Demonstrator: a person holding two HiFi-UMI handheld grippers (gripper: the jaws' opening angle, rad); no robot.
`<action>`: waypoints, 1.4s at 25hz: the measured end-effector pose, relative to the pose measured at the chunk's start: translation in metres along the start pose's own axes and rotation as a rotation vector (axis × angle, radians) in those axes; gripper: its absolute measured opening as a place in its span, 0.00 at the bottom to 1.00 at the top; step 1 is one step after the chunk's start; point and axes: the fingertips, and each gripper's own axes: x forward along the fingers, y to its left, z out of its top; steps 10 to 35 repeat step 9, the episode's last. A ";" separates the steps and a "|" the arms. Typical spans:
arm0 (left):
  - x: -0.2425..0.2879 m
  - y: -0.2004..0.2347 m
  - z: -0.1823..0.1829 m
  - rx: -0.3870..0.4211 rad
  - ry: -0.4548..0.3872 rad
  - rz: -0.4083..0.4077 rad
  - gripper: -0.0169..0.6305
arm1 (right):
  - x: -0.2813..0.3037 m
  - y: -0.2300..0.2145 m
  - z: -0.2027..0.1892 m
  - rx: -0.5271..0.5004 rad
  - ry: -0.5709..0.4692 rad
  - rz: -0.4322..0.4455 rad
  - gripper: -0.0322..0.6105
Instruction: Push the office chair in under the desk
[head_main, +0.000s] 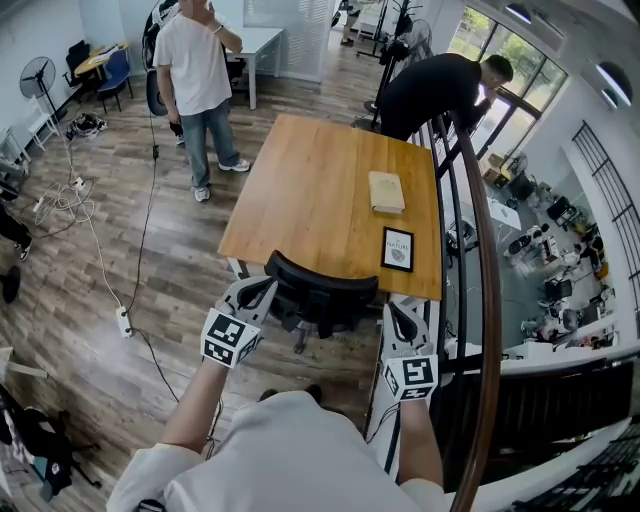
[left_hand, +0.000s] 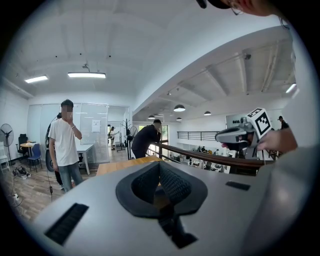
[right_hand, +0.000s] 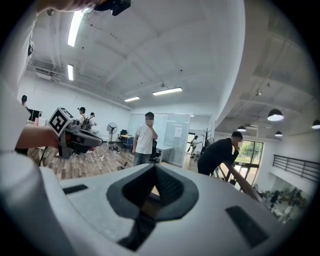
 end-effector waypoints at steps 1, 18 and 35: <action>0.000 0.000 -0.001 -0.001 0.000 0.001 0.02 | 0.000 0.000 0.000 -0.001 0.000 0.001 0.05; 0.002 -0.001 -0.007 -0.007 0.006 -0.002 0.02 | -0.001 0.000 -0.006 -0.002 0.006 -0.002 0.05; 0.002 -0.001 -0.007 -0.007 0.006 -0.002 0.02 | -0.001 0.000 -0.006 -0.002 0.006 -0.002 0.05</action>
